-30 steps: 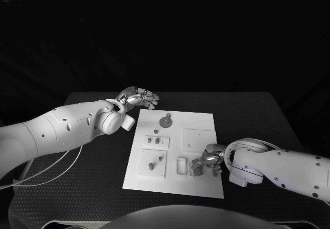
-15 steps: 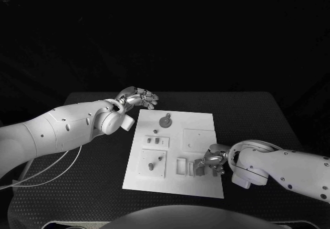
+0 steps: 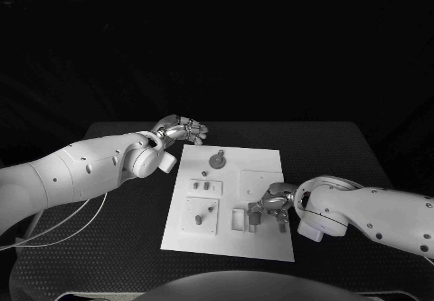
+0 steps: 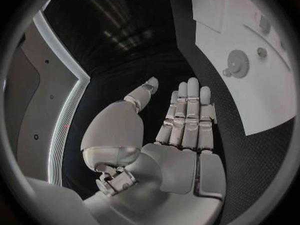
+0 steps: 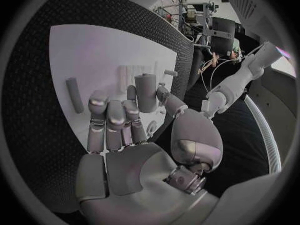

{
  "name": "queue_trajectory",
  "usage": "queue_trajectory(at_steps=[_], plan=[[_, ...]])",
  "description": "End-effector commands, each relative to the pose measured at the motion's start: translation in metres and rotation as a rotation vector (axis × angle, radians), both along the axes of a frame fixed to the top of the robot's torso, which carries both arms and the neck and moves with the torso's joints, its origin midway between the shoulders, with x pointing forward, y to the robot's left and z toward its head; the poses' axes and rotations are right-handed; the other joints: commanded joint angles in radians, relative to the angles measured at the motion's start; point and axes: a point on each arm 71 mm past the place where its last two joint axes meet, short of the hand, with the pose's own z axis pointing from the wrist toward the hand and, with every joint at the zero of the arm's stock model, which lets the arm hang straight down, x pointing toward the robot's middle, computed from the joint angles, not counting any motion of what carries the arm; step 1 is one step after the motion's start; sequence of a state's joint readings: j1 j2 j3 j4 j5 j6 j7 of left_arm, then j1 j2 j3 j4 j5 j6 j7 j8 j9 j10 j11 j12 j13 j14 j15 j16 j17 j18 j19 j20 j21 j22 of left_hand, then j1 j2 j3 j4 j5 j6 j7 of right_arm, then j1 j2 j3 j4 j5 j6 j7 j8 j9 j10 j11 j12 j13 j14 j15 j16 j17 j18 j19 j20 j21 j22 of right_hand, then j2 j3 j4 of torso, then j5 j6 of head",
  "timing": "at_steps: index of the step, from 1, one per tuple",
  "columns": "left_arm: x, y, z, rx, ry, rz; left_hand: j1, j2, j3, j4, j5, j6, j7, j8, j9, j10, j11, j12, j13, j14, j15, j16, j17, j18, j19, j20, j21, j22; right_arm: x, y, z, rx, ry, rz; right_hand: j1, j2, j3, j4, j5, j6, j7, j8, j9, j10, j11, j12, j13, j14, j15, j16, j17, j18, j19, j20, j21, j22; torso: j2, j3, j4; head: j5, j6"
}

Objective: Assemble the parts on the task board

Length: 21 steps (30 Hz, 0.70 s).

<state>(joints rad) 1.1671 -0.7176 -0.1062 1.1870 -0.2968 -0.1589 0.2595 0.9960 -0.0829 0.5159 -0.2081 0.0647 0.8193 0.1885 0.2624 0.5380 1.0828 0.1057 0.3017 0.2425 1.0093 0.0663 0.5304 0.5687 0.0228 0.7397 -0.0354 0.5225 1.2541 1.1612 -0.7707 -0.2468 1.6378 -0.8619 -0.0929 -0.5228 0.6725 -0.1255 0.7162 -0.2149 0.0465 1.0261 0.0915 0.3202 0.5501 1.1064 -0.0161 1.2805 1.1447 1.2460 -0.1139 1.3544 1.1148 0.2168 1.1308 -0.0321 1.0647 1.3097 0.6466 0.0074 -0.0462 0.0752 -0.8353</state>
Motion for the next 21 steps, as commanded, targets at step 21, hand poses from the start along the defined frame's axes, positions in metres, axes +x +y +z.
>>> queue_trajectory(at_steps=[21], plan=[[0.0, -0.005, 0.001, -0.015, -0.001, -0.017, -0.002, 0.003, 0.001, 0.007, -0.004, -0.007, 0.0, 0.007, -0.001, 0.0, 0.008, -0.004, 0.002, 0.006, 0.002, -0.008, 0.004, 0.013, 0.004, 0.004, -0.006, 0.002, 0.007, 0.026, -0.008, -0.02, 0.042, 0.005, -0.033, -0.001, 0.0, 0.016, 0.003, 0.012, 0.0, -0.005, -0.002, 0.006, -0.001, -0.013, 0.007, -0.001, -0.004, -0.016, -0.001, 0.045, 0.0, 0.004, 0.006, 0.005, 0.003, 0.0025, 0.0003, 0.007, -0.006]])
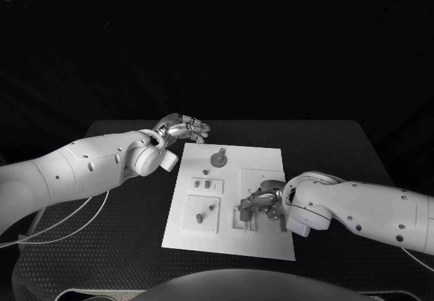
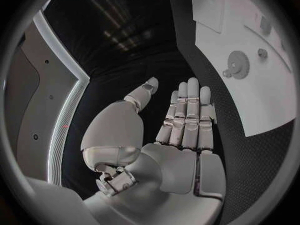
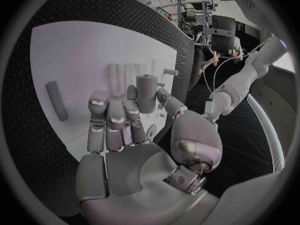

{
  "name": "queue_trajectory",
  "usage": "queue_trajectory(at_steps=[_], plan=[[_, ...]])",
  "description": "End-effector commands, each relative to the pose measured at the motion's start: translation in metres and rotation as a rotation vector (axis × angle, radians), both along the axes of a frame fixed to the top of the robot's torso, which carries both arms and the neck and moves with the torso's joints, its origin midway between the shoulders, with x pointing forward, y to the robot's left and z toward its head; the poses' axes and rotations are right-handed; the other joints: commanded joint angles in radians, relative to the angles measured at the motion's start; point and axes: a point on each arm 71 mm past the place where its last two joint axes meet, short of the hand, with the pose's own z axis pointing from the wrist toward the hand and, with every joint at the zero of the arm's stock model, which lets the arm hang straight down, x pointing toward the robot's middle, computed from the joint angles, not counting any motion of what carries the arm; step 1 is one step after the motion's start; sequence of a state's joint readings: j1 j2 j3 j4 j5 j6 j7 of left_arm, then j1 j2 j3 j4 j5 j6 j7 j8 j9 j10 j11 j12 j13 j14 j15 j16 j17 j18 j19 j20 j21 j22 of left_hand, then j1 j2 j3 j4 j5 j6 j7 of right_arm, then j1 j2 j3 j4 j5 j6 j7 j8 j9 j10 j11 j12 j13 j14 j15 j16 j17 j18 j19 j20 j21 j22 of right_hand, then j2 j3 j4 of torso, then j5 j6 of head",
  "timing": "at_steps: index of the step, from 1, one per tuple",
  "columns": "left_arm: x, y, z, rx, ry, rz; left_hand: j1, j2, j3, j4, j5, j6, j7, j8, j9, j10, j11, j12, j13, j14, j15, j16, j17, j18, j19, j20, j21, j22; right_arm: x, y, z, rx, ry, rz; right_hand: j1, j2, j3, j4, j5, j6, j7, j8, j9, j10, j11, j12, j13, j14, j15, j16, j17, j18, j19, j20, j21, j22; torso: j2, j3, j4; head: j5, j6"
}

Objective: Assemble the parts on the task board

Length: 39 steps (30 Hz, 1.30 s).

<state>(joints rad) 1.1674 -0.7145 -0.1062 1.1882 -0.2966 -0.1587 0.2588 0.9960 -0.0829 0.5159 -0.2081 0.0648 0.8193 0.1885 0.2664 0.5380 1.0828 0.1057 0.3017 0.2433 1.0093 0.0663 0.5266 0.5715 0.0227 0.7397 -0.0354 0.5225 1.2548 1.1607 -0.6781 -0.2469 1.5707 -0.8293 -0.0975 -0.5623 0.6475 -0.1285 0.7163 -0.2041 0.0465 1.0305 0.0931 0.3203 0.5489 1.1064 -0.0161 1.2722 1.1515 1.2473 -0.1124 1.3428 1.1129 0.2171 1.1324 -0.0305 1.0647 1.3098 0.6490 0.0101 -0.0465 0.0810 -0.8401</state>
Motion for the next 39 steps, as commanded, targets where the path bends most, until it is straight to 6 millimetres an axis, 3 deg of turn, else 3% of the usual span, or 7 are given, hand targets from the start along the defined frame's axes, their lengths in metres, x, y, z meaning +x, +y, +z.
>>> queue_trajectory(at_steps=[1, 21, 39], plan=[[0.0, -0.002, 0.001, -0.013, -0.001, -0.013, -0.002, 0.003, 0.001, 0.007, -0.004, -0.008, 0.0, 0.003, -0.001, 0.0, 0.008, -0.004, 0.001, 0.006, 0.002, -0.004, 0.001, 0.013, 0.004, 0.004, -0.006, 0.002, -0.002, 0.002, -0.002, -0.005, 0.022, 0.015, -0.009, 0.003, 0.0, 0.005, 0.003, 0.007, -0.002, -0.005, -0.001, 0.005, -0.001, -0.005, 0.001, -0.003, -0.006, -0.005, 0.001, 0.045, -0.001, 0.003, 0.006, 0.005, 0.0, -0.0002, -0.0006, 0.002, -0.003], [-0.001, -0.002, 0.001, -0.014, -0.001, -0.013, -0.002, 0.003, 0.0, 0.007, -0.004, -0.008, 0.0, 0.004, -0.002, 0.0, 0.008, -0.005, 0.002, 0.006, 0.002, -0.006, 0.003, 0.013, 0.005, 0.004, -0.007, 0.003, -0.01, 0.007, -0.015, -0.011, 0.066, 0.04, -0.016, 0.005, -0.002, 0.002, 0.003, 0.005, -0.001, -0.007, -0.001, 0.004, -0.001, -0.008, 0.003, -0.003, -0.006, -0.008, 0.002, 0.045, -0.003, 0.002, 0.007, 0.006, 0.0, -0.001, -0.0006, 0.008, -0.012], [-0.001, -0.002, 0.001, -0.014, -0.001, -0.014, -0.002, 0.003, 0.0, 0.007, -0.004, -0.008, 0.0, 0.004, -0.002, 0.0, 0.008, -0.005, 0.002, 0.006, 0.003, -0.008, 0.005, 0.013, 0.005, 0.005, -0.007, 0.004, -0.011, 0.008, -0.018, -0.014, 0.06, 0.039, -0.022, 0.005, -0.003, -0.001, 0.003, 0.003, -0.001, -0.008, -0.002, 0.001, 0.0, -0.011, 0.004, -0.005, -0.005, -0.011, 0.002, 0.045, -0.005, 0.002, 0.007, 0.006, -0.001, -0.0006, -0.0017, 0.011, -0.012]])
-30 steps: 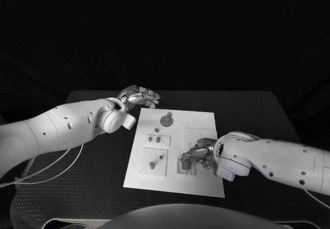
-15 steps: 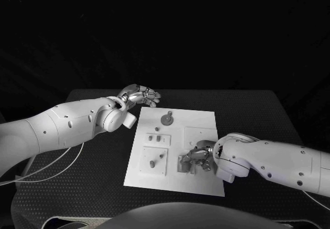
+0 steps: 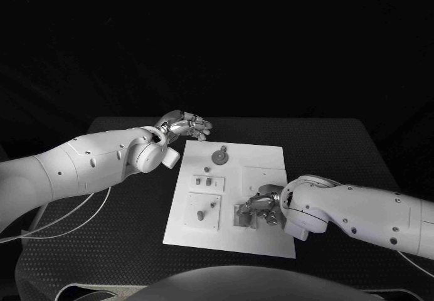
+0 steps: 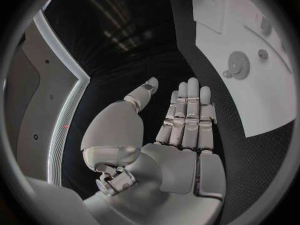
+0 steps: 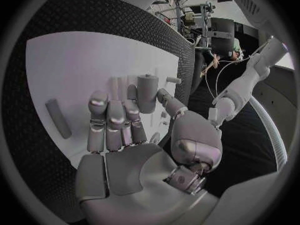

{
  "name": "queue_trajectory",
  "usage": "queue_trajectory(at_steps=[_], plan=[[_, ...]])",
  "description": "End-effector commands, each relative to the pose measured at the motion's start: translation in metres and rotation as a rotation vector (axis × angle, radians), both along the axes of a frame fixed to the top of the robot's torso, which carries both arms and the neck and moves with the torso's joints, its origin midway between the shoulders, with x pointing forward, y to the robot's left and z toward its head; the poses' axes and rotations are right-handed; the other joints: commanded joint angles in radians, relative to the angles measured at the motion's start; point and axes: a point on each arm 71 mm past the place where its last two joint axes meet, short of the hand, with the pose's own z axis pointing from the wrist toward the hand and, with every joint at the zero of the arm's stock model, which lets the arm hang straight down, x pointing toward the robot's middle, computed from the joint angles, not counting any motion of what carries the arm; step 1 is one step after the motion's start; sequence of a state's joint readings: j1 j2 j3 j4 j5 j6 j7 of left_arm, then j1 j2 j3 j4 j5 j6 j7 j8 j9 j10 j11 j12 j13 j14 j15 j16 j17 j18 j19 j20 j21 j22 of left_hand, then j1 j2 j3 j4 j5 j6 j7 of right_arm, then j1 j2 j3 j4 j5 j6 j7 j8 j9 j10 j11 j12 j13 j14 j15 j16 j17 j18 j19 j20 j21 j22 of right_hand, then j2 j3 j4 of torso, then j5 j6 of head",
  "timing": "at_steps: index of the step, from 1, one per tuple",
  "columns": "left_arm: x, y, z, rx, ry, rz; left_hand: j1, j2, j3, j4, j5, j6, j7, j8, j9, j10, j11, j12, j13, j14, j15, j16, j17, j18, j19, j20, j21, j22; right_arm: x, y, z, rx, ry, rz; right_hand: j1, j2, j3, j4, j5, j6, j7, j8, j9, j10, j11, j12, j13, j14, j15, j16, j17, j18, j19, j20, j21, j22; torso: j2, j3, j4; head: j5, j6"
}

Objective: Assemble the parts on the task board

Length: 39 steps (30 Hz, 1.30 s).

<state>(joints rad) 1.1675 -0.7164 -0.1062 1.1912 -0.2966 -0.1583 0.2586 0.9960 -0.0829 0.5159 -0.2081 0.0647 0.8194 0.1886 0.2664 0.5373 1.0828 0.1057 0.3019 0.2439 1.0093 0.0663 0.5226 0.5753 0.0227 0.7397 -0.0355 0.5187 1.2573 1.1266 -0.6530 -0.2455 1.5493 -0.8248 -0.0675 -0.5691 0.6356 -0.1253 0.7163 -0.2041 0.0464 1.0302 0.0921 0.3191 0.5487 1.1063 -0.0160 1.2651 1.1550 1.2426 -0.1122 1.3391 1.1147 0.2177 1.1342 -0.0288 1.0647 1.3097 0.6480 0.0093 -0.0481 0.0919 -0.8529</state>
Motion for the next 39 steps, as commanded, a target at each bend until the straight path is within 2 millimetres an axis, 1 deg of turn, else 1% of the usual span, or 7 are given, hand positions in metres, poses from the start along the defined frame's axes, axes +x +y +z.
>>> queue_trajectory(at_steps=[1, 9, 13, 17, 35, 37, 39], plan=[[-0.0003, -0.002, 0.0013, -0.013, -0.001, -0.012, -0.002, 0.003, 0.0, 0.007, -0.004, -0.008, 0.0, 0.004, -0.001, 0.0, 0.008, -0.005, 0.002, 0.006, 0.003, -0.004, 0.001, 0.013, 0.005, 0.005, -0.004, 0.001, -0.0018, 0.0015, -0.0022, -0.005, 0.008, 0.018, -0.01, 0.002, -0.003, -0.001, 0.003, 0.003, 0.001, -0.007, -0.002, 0.0, 0.0, -0.004, 0.0, 0.0, -0.006, -0.007, 0.0, 0.044, -0.007, 0.001, 0.007, 0.006, 0.001, 0.0003, -0.0001, 0.0, 0.001], [-0.0003, -0.0016, 0.0014, -0.012, -0.001, -0.011, -0.002, 0.003, 0.0, 0.007, -0.004, -0.008, 0.0, 0.004, -0.001, 0.0, 0.008, -0.005, 0.002, 0.006, 0.003, -0.004, 0.002, 0.013, 0.005, 0.005, -0.004, 0.002, -0.0014, 0.0012, -0.0028, -0.01, 0.005, 0.017, -0.02, -0.025, -0.005, -0.002, 0.002, -0.008, 0.004, -0.012, -0.003, -0.02, 0.003, -0.018, -0.007, -0.01, -0.004, -0.018, -0.006, 0.044, -0.01, -0.001, 0.006, 0.006, 0.001, 0.0003, 0.0, 0.001, -0.001], [-0.0002, -0.0015, 0.0014, -0.012, -0.001, -0.011, -0.002, 0.002, 0.0, 0.007, -0.004, -0.008, 0.0, 0.004, -0.001, 0.0, 0.008, -0.005, 0.002, 0.006, 0.003, -0.005, 0.002, 0.013, 0.005, 0.005, -0.004, 0.002, -0.001, 0.0006, -0.0028, -0.012, 0.0, 0.017, -0.036, -0.033, -0.025, -0.004, 0.002, -0.017, 0.007, -0.016, -0.003, -0.039, 0.006, -0.03, -0.015, -0.017, -0.002, -0.025, -0.009, 0.044, -0.012, -0.001, 0.006, 0.006, 0.0, 0.0001, -0.0003, 0.001, -0.002], [-0.0002, -0.0016, 0.0014, -0.012, -0.001, -0.012, -0.002, 0.002, 0.0, 0.007, -0.004, -0.008, 0.0, 0.004, -0.001, 0.0, 0.008, -0.005, 0.002, 0.006, 0.003, -0.005, 0.003, 0.013, 0.005, 0.005, -0.004, 0.002, -0.0008, 0.0003, -0.0027, -0.015, -0.004, 0.022, -0.042, -0.033, -0.048, -0.015, 0.002, -0.024, 0.009, -0.017, -0.002, -0.048, 0.008, -0.036, -0.016, -0.024, 0.0, -0.031, -0.011, 0.044, -0.016, -0.003, 0.005, 0.006, 0.0, 0.0004, -0.0008, 0.002, -0.003], [0.0, -0.0009, 0.0013, -0.012, -0.001, -0.011, -0.002, 0.002, 0.0, 0.007, -0.004, -0.008, 0.0, 0.005, -0.001, 0.0, 0.008, -0.006, 0.003, 0.006, 0.003, -0.006, 0.004, 0.013, 0.005, 0.005, -0.005, 0.003, -0.0003, -0.002, -0.0004, -0.011, -0.052, 0.057, -0.032, -0.037, -0.056, -0.026, 0.002, -0.03, 0.011, -0.019, -0.001, -0.061, 0.009, -0.045, -0.019, -0.028, 0.001, -0.036, -0.01, 0.044, -0.02, -0.005, 0.003, 0.004, 0.0, 0.0002, -0.0001, 0.002, -0.005], [0.0, -0.0009, 0.0013, -0.011, -0.001, -0.01, -0.002, 0.002, 0.0, 0.007, -0.004, -0.008, 0.0, 0.005, -0.001, 0.0, 0.008, -0.006, 0.003, 0.006, 0.003, -0.006, 0.004, 0.013, 0.005, 0.005, -0.005, 0.003, -0.0022, -0.0019, 0.0002, -0.009, -0.05, 0.083, -0.021, -0.04, -0.055, -0.032, 0.002, -0.03, 0.011, -0.019, 0.0, -0.059, 0.009, -0.044, -0.017, -0.028, 0.001, -0.037, -0.008, 0.044, -0.019, -0.007, 0.003, 0.004, 0.0, 0.0006, 0.0, 0.002, -0.005], [0.0, -0.0008, 0.0013, -0.012, 0.0, -0.011, -0.002, 0.002, 0.0, 0.007, -0.004, -0.008, 0.0, 0.005, -0.001, 0.0, 0.008, -0.006, 0.003, 0.006, 0.003, -0.006, 0.004, 0.013, 0.005, 0.005, -0.005, 0.003, -0.005, -0.001, 0.0008, -0.002, -0.043, 0.113, 0.007, -0.054, -0.047, -0.046, 0.002, -0.029, 0.01, -0.017, 0.001, -0.054, 0.008, -0.041, -0.013, -0.027, 0.001, -0.037, -0.006, 0.044, -0.018, -0.009, 0.004, 0.004, 0.0, 0.0007, 0.0002, 0.002, -0.005]])
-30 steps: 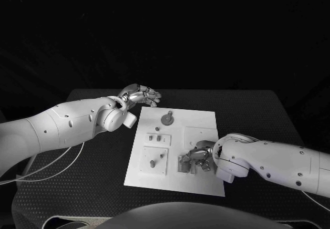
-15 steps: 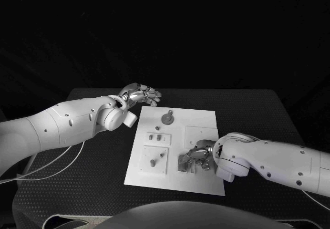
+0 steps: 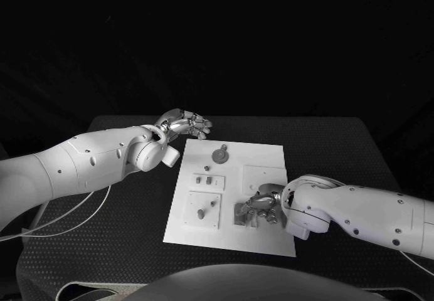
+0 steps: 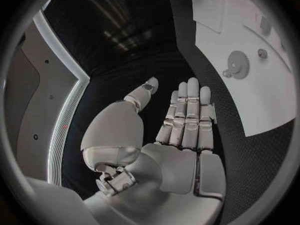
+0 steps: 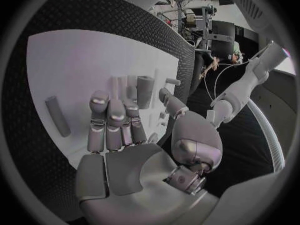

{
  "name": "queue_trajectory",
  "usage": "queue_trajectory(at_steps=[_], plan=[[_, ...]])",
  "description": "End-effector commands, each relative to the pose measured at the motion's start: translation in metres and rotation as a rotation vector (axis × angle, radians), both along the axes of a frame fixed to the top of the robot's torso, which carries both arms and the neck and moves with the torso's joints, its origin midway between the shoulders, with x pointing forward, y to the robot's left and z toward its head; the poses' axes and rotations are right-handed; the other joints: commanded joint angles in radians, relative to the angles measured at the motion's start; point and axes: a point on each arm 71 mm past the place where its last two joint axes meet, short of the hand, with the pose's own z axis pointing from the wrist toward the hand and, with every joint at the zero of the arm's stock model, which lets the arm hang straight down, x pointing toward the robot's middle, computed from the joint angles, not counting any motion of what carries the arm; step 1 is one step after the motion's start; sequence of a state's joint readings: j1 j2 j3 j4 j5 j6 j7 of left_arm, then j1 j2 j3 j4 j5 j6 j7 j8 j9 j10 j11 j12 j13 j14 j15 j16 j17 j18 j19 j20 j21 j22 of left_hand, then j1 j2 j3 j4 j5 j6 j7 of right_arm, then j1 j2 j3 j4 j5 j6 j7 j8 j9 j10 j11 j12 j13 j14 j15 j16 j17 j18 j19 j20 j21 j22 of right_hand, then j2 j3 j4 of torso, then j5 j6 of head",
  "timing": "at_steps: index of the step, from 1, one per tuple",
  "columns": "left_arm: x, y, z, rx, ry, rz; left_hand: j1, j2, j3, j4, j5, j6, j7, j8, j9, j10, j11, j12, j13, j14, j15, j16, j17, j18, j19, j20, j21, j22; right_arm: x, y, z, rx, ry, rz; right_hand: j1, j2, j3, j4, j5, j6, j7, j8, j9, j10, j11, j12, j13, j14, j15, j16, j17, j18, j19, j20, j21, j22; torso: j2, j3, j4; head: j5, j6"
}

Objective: Assemble the parts on the task board

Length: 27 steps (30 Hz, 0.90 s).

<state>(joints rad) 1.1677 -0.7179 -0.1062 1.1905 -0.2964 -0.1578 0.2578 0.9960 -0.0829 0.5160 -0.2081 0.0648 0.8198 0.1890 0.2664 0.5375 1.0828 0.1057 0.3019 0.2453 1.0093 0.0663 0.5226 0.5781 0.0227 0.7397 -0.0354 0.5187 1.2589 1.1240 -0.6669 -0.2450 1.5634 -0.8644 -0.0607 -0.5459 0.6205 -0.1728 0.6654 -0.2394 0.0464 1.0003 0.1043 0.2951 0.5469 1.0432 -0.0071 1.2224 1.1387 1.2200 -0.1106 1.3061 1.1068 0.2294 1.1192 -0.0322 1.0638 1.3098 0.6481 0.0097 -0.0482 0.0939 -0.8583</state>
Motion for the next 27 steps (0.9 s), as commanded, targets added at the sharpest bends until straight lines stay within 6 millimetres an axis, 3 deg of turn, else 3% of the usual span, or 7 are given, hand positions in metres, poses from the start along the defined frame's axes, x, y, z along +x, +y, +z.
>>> queue_trajectory(at_steps=[1, 3, 8, 21, 25, 27], plan=[[-0.0002, -0.0015, 0.0012, -0.012, -0.001, -0.012, -0.002, 0.002, 0.0, 0.007, -0.004, -0.009, -0.001, 0.005, -0.002, 0.0, 0.008, -0.006, 0.001, 0.006, 0.003, -0.006, 0.001, 0.013, 0.005, 0.005, -0.005, 0.001, -0.0034, 0.0013, -0.0003, -0.007, -0.016, 0.09, 0.033, -0.015, 0.005, -0.015, 0.002, 0.001, -0.002, 0.007, 0.003, 0.01, 0.0, 0.002, 0.005, -0.004, -0.001, -0.004, 0.002, 0.032, -0.003, -0.006, 0.005, 0.004, 0.0, 0.0003, 0.0004, 0.0, 0.001], [-0.0001, -0.0012, 0.0012, -0.012, -0.001, -0.011, -0.002, 0.003, 0.0, 0.007, -0.004, -0.009, -0.001, 0.005, -0.002, 0.0, 0.008, -0.006, 0.001, 0.006, 0.003, -0.006, 0.001, 0.013, 0.005, 0.005, -0.005, 0.001, -0.0034, 0.0027, 0.0002, -0.018, -0.035, 0.117, 0.075, -0.039, 0.004, -0.029, 0.003, -0.001, -0.001, 0.008, 0.005, 0.005, 0.001, -0.001, 0.004, -0.009, 0.0, -0.01, -0.001, 0.032, -0.002, -0.006, 0.006, 0.003, 0.001, 0.0002, -0.0001, 0.001, 0.0], [-0.0003, -0.0017, 0.0012, -0.012, -0.001, -0.013, -0.002, 0.002, 0.0, 0.007, -0.004, -0.009, -0.001, 0.005, -0.002, 0.0, 0.008, -0.006, 0.001, 0.006, 0.003, -0.007, 0.002, 0.013, 0.005, 0.005, -0.005, 0.002, -0.0034, 0.005, 0.0018, -0.048, -0.082, 0.165, 0.159, -0.062, -0.05, -0.043, 0.002, -0.006, 0.0, 0.011, 0.012, -0.005, 0.002, -0.008, 0.005, -0.021, 0.002, -0.021, -0.001, 0.032, -0.011, -0.001, 0.004, 0.003, 0.0, -0.0002, -0.0003, 0.001, 0.0], [-0.0003, -0.0013, 0.0012, -0.012, -0.001, -0.012, -0.002, 0.003, 0.0, 0.007, -0.004, -0.009, -0.001, 0.005, -0.002, 0.0, 0.008, -0.006, 0.002, 0.007, 0.003, -0.007, 0.003, 0.013, 0.005, 0.005, -0.006, 0.002, -0.0018, 0.0062, 0.003, -0.08, -0.142, 0.166, 0.185, -0.066, -0.081, -0.038, 0.003, -0.004, -0.001, 0.013, 0.015, 0.001, 0.001, -0.007, 0.012, -0.017, 0.001, -0.021, 0.008, 0.032, -0.012, 0.001, 0.002, 0.001, 0.0, -0.0001, -0.0001, 0.0, -0.002], [-0.0004, -0.0013, 0.0012, -0.012, 0.0, -0.012, -0.002, 0.003, 0.0, 0.008, -0.004, -0.009, -0.001, 0.005, -0.002, 0.0, 0.008, -0.006, 0.002, 0.007, 0.003, -0.008, 0.003, 0.013, 0.005, 0.005, -0.006, 0.002, -0.0006, 0.005, 0.003, -0.09, -0.152, 0.153, 0.171, -0.034, -0.092, -0.017, 0.003, 0.013, -0.007, 0.022, 0.019, 0.033, -0.005, 0.008, 0.026, 0.003, -0.004, -0.012, 0.023, 0.032, -0.002, 0.001, 0.004, -0.002, 0.0, -0.0008, -0.0001, 0.0, -0.002], [-0.0004, -0.0009, 0.0012, -0.012, 0.0, -0.012, -0.002, 0.003, 0.0, 0.008, -0.004, -0.009, -0.001, 0.005, -0.002, 0.0, 0.008, -0.006, 0.002, 0.007, 0.003, -0.008, 0.004, 0.013, 0.005, 0.005, -0.006, 0.002, -0.0003, 0.0051, 0.0029, -0.093, -0.155, 0.157, 0.162, 0.008, -0.095, -0.007, 0.002, 0.022, -0.011, 0.025, 0.02, 0.051, -0.008, 0.014, 0.034, 0.014, -0.007, -0.008, 0.03, 0.032, 0.002, 0.0, 0.005, -0.003, 0.0, -0.0008, 0.0001, 0.0, -0.003]])
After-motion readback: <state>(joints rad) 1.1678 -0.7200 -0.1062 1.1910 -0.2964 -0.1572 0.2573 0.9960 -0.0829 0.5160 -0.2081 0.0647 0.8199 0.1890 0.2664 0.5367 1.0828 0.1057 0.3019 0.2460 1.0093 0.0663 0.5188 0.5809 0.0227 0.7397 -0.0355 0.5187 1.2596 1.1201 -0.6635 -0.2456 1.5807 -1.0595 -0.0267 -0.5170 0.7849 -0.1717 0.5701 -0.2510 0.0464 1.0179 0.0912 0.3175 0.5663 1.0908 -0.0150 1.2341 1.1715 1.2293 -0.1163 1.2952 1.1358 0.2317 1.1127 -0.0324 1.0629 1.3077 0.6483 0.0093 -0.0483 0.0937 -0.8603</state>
